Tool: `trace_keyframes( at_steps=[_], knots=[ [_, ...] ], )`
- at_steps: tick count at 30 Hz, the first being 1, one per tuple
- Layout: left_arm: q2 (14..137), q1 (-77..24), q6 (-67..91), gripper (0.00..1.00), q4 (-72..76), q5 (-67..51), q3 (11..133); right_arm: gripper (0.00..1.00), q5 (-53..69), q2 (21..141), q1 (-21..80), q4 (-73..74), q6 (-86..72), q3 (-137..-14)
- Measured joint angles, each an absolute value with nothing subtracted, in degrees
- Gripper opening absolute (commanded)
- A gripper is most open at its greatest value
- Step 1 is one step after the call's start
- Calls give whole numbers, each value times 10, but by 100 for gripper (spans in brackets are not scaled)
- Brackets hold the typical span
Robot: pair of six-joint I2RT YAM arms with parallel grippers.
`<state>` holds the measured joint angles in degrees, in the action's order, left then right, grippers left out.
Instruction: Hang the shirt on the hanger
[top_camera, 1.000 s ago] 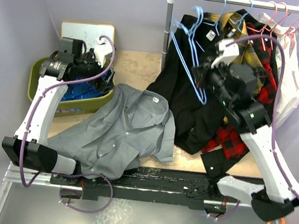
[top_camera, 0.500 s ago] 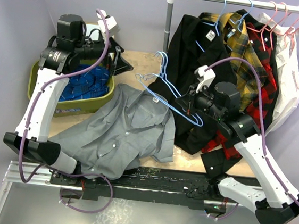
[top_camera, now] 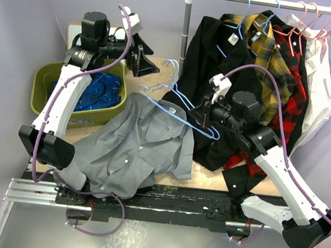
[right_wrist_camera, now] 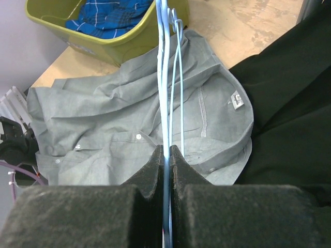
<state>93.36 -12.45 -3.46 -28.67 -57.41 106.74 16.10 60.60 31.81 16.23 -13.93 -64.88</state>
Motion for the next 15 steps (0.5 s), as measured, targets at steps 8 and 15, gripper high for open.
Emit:
trace_keyframes(
  at_steps=[8,15],
  knots=[
    [962,-149,-88,78,-294,-586,1087,0,162,606,318,160,-138,-642],
    [966,-168,-181,92,-339,-550,1084,0,156,597,318,151,-138,-634]
  ],
)
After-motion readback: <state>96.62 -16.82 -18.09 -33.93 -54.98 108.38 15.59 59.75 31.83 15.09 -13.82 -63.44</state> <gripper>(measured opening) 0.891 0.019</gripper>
